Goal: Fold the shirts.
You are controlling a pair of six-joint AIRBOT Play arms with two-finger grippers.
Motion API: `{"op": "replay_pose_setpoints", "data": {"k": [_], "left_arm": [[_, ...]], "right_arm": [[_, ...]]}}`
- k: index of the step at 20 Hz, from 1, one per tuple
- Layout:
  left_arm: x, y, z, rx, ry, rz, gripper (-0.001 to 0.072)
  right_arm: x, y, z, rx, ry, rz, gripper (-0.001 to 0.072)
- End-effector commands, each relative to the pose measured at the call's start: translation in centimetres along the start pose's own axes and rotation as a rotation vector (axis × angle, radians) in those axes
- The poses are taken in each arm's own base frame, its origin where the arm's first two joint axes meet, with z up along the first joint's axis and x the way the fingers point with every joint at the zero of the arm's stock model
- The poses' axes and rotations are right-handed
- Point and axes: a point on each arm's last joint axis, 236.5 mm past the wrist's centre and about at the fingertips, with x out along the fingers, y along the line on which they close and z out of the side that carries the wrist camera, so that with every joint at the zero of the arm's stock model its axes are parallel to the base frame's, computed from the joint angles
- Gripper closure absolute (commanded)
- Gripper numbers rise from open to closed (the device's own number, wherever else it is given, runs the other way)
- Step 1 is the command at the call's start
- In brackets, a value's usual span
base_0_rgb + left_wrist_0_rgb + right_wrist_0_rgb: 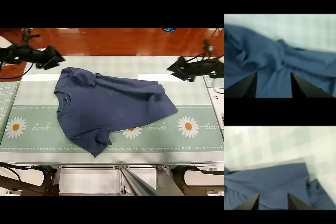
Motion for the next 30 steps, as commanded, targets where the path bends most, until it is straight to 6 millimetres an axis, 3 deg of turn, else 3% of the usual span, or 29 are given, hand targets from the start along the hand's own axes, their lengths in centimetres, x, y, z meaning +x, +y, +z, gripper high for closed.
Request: {"op": "replay_pose_setpoints", "data": {"k": [1, 4, 6, 8, 10, 15, 19, 24, 26, 29, 30], "left_arm": [[-4.4, 3.4, -6.6, -0.137, 0.265, -0.014, 0.02], [-6.2, 4.5, -10.8, -0.205, 0.242, 0.003, 0.02], [-6.2, 5.9, -15.1, -0.269, 0.194, 0.052, 0.0199], [-6.3, 6.8, -19.5, -0.384, 0.138, 0.043, 0.02], [-6.7, 5.9, -23.1, -0.448, 0.066, -0.043, 0.02], [-5.6, 7.6, -30.9, -0.595, 0.094, 0.0, 0.0199], [-4.1, 7.2, -33.5, -0.665, 0.177, -0.012, 0.02], [-1.1, 6.6, -36.6, -0.69, 0.295, 0.035, 0.02], [0.0, 6.5, -36.6, -0.666, 0.295, 0.046, 0.02], [1.8, 6.0, -34.2, -0.69, 0.198, 0.022, 0.0203], [2.3, 5.6, -33.6, -0.683, 0.175, 0.01, 0.0282]], "right_arm": [[-6.0, -4.3, 0.4, 0.039, 0.038, -0.056, 0.0306], [-10.1, -10.8, -2.9, 0.052, 0.072, -0.244, 0.0306], [-10.2, -13.9, -6.8, 0.139, 0.042, -0.248, 0.0306], [-9.3, -15.7, -11.5, 0.254, 0.022, -0.223, 0.0306], [-7.8, -15.2, -16.2, 0.245, 0.053, -0.18, 0.0306], [-6.5, -11.8, -18.9, 0.218, 0.028, -0.099, 0.0306], [-5.4, -10.0, -20.0, 0.162, 0.083, -0.078, 0.0306], [-5.2, -9.6, -20.3, 0.15, 0.093, -0.073, 0.0306], [-5.1, -9.0, -20.1, 0.158, 0.088, -0.05, 0.0306], [-5.2, -9.4, -19.7, 0.159, 0.072, -0.062, 0.0306], [-5.3, -9.9, -19.3, 0.168, 0.054, -0.072, 0.0306]]}}
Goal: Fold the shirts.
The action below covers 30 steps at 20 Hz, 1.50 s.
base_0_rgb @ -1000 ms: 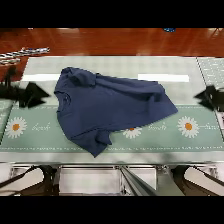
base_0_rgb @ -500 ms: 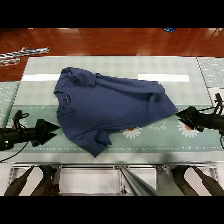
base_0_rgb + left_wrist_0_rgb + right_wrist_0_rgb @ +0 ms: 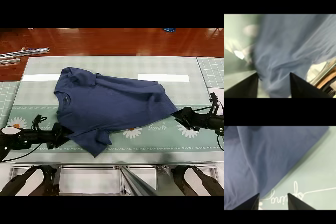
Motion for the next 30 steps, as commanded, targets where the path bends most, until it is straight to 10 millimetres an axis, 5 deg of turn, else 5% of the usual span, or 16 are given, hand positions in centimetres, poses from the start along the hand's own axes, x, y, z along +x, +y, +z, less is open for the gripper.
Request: {"op": "replay_pose_setpoints", "data": {"k": [1, 2, 7, 14, 22, 24, 25, 27, 30], "left_arm": [[1.5, -1.8, 2.0, 0.031, -0.096, -0.038, 0.0559], [1.6, -2.5, 1.9, 0.077, -0.098, -0.056, 0.069], [1.5, -3.4, 1.7, 0.131, -0.09, -0.084, 0.069], [1.5, -3.4, 1.7, 0.13, -0.091, -0.084, 0.069], [1.5, -3.4, 1.7, 0.13, -0.09, -0.084, 0.069], [1.5, -3.4, 1.5, 0.131, -0.08, -0.087, 0.069], [1.4, -3.7, 1.5, 0.137, -0.08, -0.092, 0.069], [0.0, -5.9, 2.4, 0.19, -0.101, -0.128, 0.069], [-7.0, -14.6, 6.0, 0.401, -0.261, -0.242, 0.0691]], "right_arm": [[-0.5, -1.1, 1.4, 0.028, -0.059, -0.023, 0.0306], [-1.0, -2.2, 2.3, 0.059, -0.094, -0.045, 0.0306], [-2.1, -7.7, 3.5, 0.229, -0.132, -0.123, 0.0306], [2.6, -7.2, 5.5, 0.198, 0.06, -0.083, 0.0306], [8.9, -2.1, 6.6, 0.078, 0.192, -0.033, 0.0345], [9.8, -0.5, 6.7, 0.037, 0.215, -0.018, 0.063], [9.8, 0.5, 6.9, -0.013, 0.219, -0.007, 0.0687], [8.5, 3.3, 8.0, -0.08, 0.22, 0.03, 0.0687], [3.1, 9.9, 12.1, -0.242, 0.103, 0.092, 0.0687]]}}
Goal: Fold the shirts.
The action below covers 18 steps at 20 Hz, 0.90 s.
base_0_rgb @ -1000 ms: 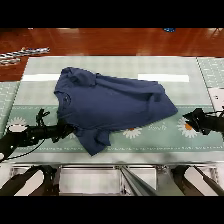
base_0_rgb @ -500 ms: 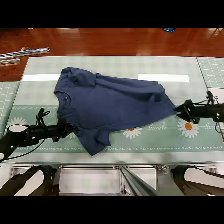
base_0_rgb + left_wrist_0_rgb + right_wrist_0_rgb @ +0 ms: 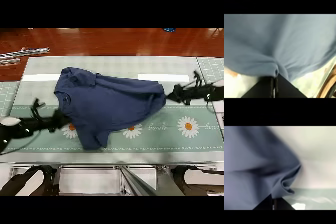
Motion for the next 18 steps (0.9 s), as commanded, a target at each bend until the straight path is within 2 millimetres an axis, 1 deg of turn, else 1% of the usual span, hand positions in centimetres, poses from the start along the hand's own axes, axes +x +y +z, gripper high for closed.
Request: {"op": "replay_pose_setpoints", "data": {"k": [1, 2, 3, 4, 5, 6, 7, 8, 10, 11, 12, 13, 14, 15, 17, 18], "left_arm": [[-6.4, -9.9, 6.7, 0.241, -0.189, -0.118, 0.0691], [-9.5, -14.0, 8.7, 0.33, -0.281, -0.152, 0.0691], [-13.1, -18.6, 10.1, 0.427, -0.372, -0.188, 0.0691], [-16.3, -22.8, 10.6, 0.524, -0.448, -0.22, 0.0691], [-19.6, -26.8, 10.6, 0.616, -0.518, -0.251, 0.0691], [-22.9, -30.6, 10.1, 0.697, -0.591, -0.283, 0.0691], [-26.1, -33.6, 9.2, 0.774, -0.661, -0.294, 0.0691], [-28.6, -35.8, 8.4, 0.841, -0.723, -0.283, 0.0691], [-33.0, -38.6, 6.5, 0.933, -0.831, -0.233, 0.0691], [-34.9, -39.5, 5.5, 0.966, -0.882, -0.206, 0.0691], [-36.6, -40.3, 4.3, 0.998, -0.934, -0.184, 0.0691], [-38.5, -40.9, 2.9, 1.039, -0.996, -0.156, 0.0691], [-40.3, -41.3, 1.6, 1.065, -1.056, -0.125, 0.0691], [-42.1, -41.4, 0.2, 1.094, -1.121, -0.088, 0.0691], [-44.9, -41.5, -3.1, 1.136, -1.233, -0.046, 0.0691], [-46.2, -41.0, -4.6, 1.152, -1.284, -0.005, 0.0691]], "right_arm": [[-6.6, 7.8, 3.5, -0.195, -0.125, 0.052, 0.0688], [-9.8, 10.7, 4.7, -0.267, -0.209, 0.062, 0.0688], [-12.9, 13.5, 5.5, -0.331, -0.29, 0.071, 0.0688], [-16.4, 16.5, 5.8, -0.402, -0.378, 0.08, 0.0688], [-19.7, 19.2, 5.6, -0.469, -0.456, 0.088, 0.0688], [-23.1, 22.0, 4.9, -0.535, -0.537, 0.096, 0.0688], [-26.2, 24.4, 3.9, -0.595, -0.614, 0.1, 0.0688], [-29.4, 26.9, 2.4, -0.646, -0.692, 0.111, 0.0688], [-35.0, 30.8, -1.1, -0.741, -0.84, 0.123, 0.0688], [-37.2, 32.2, -3.1, -0.784, -0.897, 0.125, 0.0687], [-39.3, 33.5, -5.3, -0.824, -0.954, 0.123, 0.0688], [-41.1, 34.3, -7.3, -0.853, -1.008, 0.108, 0.0688], [-42.9, 34.5, -9.2, -0.873, -1.066, 0.076, 0.0688], [-44.4, 34.4, -11.1, -0.881, -1.119, 0.039, 0.0688], [-46.6, 33.3, -14.1, -0.871, -1.198, -0.051, 0.0688], [-47.3, 32.5, -15.3, -0.863, -1.22, -0.097, 0.0688]]}}
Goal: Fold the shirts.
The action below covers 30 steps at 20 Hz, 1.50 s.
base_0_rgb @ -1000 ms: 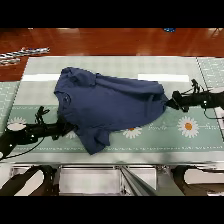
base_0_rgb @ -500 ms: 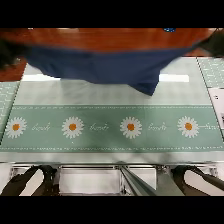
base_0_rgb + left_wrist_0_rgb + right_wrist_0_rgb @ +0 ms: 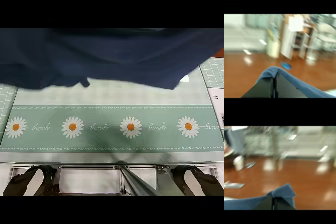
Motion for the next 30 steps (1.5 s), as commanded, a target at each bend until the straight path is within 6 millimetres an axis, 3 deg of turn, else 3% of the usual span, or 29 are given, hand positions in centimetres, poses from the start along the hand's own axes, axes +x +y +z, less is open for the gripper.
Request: {"op": "replay_pose_setpoints", "data": {"k": [1, 3, 5, 7, 9, 11, 16, 20, 22, 25, 28, 30], "left_arm": [[-6.7, -0.9, 3.9, 0.159, -0.129, 0.165, 0.0691], [-10.4, -0.3, 4.5, 0.199, -0.16, 0.286, 0.0691], [-12.7, 0.8, 3.6, 0.198, -0.13, 0.383, 0.0691], [-12.2, 1.4, 0.5, 0.126, -0.015, 0.384, 0.0691], [-9.6, 2.4, -4.5, 0.049, 0.158, 0.338, 0.0691], [-6.6, 3.8, -10.5, -0.054, 0.331, 0.285, 0.069], [0.8, 7.7, -28.1, -0.342, 0.694, 0.153, 0.0691], [6.7, 12.6, -40.3, -0.528, 0.843, 0.192, 0.069], [10.4, 14.8, -45.1, -0.566, 0.885, 0.224, 0.0691], [16.2, 17.3, -50.1, -0.595, 0.945, 0.23, 0.0691], [21.2, 19.1, -53.4, -0.695, 0.99, 0.245, 0.069], [23.1, 19.5, -54.6, -0.734, 1.026, 0.234, 0.0691]], "right_arm": [[-7.1, 0.4, 0.8, -0.082, -0.056, -0.176, 0.0688], [-9.2, -0.4, -1.0, -0.08, 0.007, -0.257, 0.0688], [-10.2, -0.8, -2.8, -0.06, 0.073, -0.292, 0.0688], [-9.5, 0.0, -3.9, -0.043, 0.109, -0.243, 0.0688], [-7.7, -0.1, -5.7, -0.015, 0.167, -0.198, 0.0688], [-5.1, -1.5, -9.2, 0.033, 0.278, -0.173, 0.0688], [3.8, -3.6, -20.6, 0.237, 0.537, 0.015, 0.0688], [11.3, -9.1, -30.7, 0.364, 0.723, 0.026, 0.0688], [15.4, -11.7, -34.9, 0.42, 0.766, 0.005, 0.0688], [21.7, -13.9, -40.6, 0.478, 0.845, 0.006, 0.0688], [27.7, -14.8, -43.7, 0.541, 0.884, 0.004, 0.0688], [30.3, -15.6, -44.7, 0.598, 0.889, -0.012, 0.0688]]}}
